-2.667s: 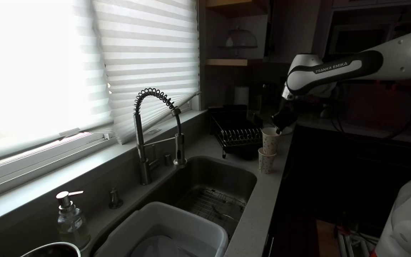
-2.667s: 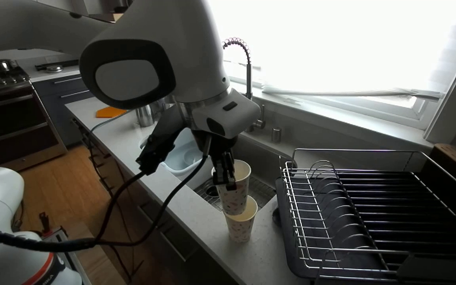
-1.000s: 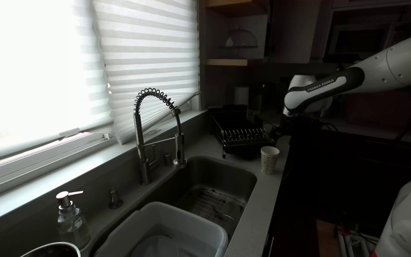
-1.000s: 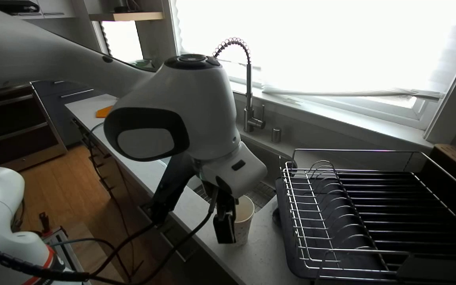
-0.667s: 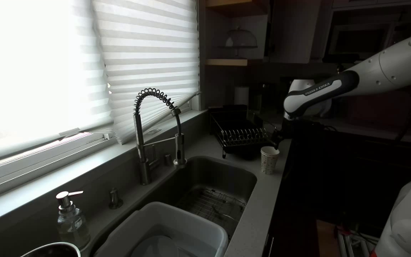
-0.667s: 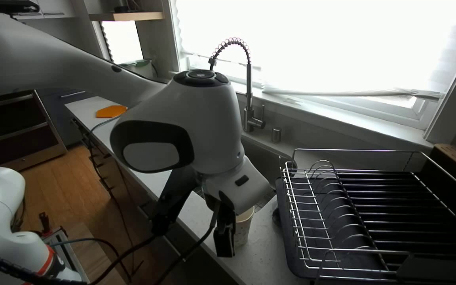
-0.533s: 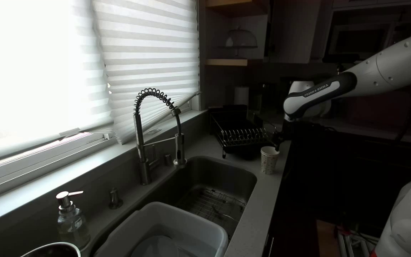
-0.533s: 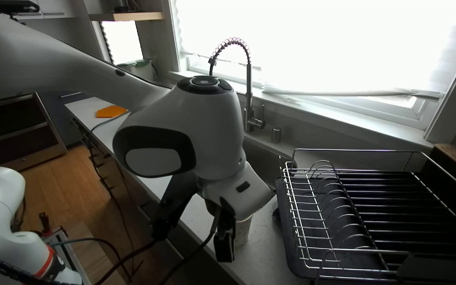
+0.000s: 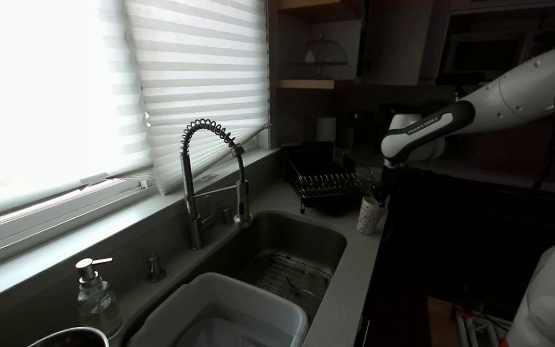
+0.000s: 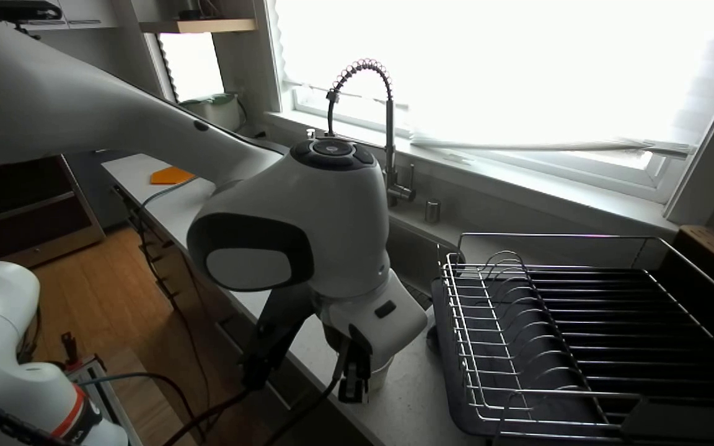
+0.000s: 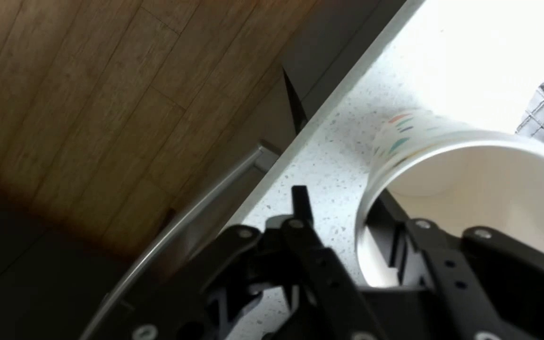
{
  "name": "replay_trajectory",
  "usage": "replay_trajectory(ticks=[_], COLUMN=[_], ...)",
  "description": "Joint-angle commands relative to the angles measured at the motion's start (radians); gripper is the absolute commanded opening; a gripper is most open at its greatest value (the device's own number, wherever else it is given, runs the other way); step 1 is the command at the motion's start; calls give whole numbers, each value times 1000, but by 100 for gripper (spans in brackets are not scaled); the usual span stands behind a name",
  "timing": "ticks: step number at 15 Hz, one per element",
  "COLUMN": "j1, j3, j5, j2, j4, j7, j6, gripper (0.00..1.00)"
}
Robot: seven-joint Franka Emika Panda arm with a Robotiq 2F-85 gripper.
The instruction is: Stack the cups then flip them over and hang them on the plate rack
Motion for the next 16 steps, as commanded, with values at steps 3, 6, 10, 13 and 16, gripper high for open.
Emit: replay_trajectory(ticks=[3, 6, 10, 13, 16], j1=[-6, -14, -29, -43, -59], j3=[7, 33, 63, 76, 84], j5=[-55, -181, -363, -491, -586], j2=[-22, -64, -79, -68, -50], j4=[6, 5, -22, -54, -89], j7=[-4, 28, 78, 128, 200], j6=[31, 56, 139, 217, 301], gripper=[0, 1, 1, 1, 1])
